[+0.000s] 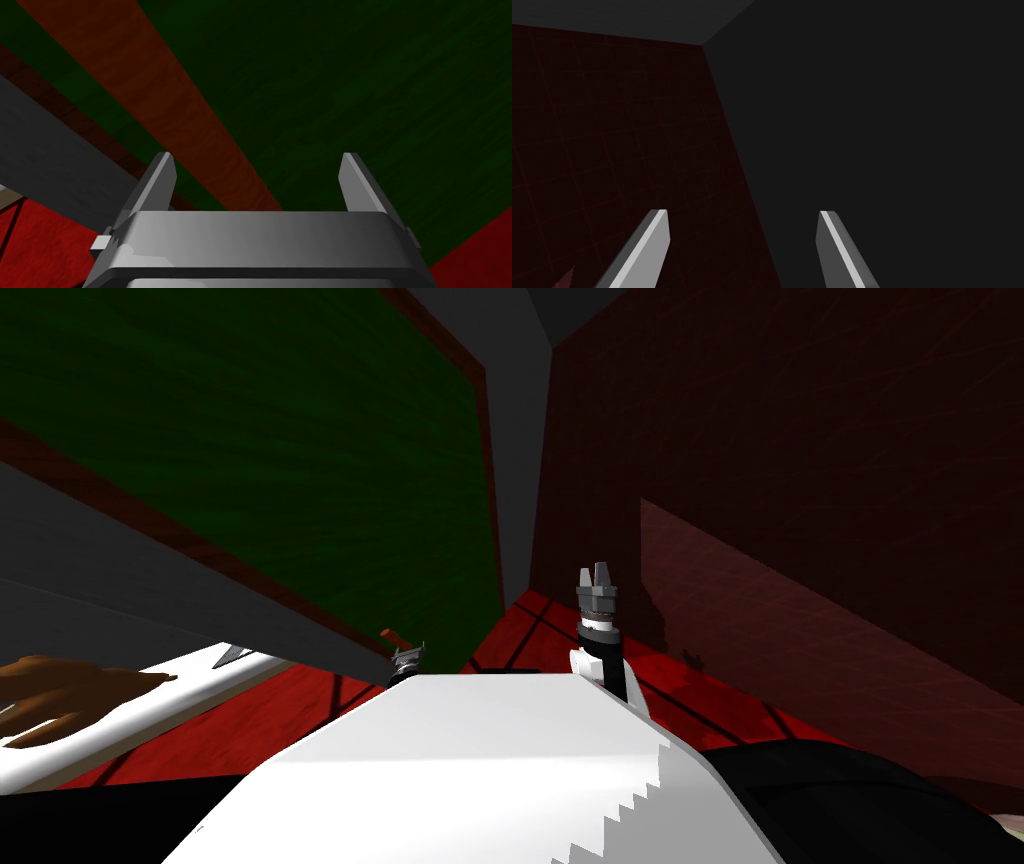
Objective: Push the door open
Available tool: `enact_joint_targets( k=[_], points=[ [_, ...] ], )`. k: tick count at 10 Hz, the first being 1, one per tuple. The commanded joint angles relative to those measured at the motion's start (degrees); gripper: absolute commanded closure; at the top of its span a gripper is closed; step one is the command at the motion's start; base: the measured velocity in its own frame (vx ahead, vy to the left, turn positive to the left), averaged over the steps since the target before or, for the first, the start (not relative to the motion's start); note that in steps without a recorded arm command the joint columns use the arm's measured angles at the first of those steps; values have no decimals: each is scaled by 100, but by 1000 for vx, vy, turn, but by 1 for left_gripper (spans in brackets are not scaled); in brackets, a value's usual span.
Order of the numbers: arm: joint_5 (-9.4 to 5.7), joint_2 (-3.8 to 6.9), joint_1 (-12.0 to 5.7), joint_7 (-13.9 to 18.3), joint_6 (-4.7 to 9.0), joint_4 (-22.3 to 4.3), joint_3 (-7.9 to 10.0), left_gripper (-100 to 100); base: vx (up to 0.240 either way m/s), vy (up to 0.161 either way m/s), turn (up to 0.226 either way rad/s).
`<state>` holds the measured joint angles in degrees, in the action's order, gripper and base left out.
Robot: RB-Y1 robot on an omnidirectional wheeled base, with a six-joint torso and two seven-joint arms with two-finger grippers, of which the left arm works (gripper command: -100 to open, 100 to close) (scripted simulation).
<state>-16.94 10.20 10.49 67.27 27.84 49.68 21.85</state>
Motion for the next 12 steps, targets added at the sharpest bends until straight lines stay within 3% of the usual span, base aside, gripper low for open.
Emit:
enact_joint_targets(
  k=[1, 6, 7, 12],
  points=[
    [58, -129, -99, -17, -194, -20, -149, 100, -5, -28, 0],
    [58, -129, -99, -17, -194, -20, -149, 100, 3, 0, 0],
    [132, -96, -101, -10, -328, -59, -216, 100, -4, -35, -16],
    [132, -96, -101, -10, -328, -59, -216, 100, -3, -12, -3]
  ],
)
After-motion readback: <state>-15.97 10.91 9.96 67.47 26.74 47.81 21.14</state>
